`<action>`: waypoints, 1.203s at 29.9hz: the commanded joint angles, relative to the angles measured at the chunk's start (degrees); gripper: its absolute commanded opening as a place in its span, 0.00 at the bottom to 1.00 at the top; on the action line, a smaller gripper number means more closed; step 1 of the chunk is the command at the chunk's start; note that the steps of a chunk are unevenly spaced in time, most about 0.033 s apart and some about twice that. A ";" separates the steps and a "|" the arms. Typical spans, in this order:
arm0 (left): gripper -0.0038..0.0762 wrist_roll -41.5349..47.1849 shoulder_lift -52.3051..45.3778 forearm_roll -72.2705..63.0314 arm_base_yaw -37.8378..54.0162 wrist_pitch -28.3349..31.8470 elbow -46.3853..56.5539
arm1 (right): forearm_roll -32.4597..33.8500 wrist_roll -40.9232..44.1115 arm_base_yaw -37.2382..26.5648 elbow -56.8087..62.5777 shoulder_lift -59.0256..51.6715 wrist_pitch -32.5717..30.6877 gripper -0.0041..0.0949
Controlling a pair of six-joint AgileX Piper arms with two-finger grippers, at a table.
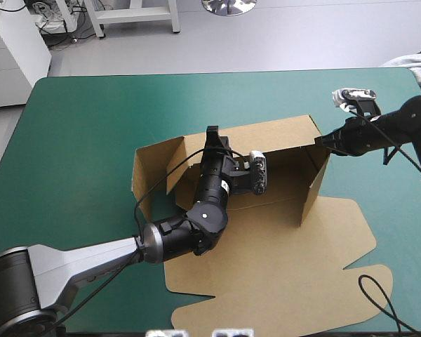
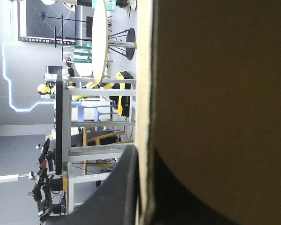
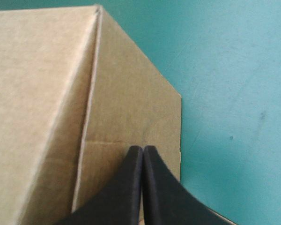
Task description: Fold the box
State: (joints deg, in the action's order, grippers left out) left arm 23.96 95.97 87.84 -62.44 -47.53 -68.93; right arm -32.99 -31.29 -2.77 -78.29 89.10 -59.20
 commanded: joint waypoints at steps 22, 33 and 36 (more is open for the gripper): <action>0.04 -0.11 0.23 -2.30 -0.27 -1.50 -1.49 | -3.62 -32.07 0.11 19.80 -15.12 13.84 0.26; 0.04 -0.11 0.23 -1.84 -0.27 -1.25 -1.49 | -8.26 -41.37 0.22 19.80 -13.28 19.09 0.43; 0.04 -0.11 0.23 -1.96 -0.27 -1.25 -1.49 | -10.33 -43.29 0.22 19.80 -11.70 19.15 0.48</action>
State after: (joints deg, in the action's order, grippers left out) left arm 23.31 97.93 86.96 -62.44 -48.68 -69.23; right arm -39.08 -72.45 -2.77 -57.07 77.47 -42.22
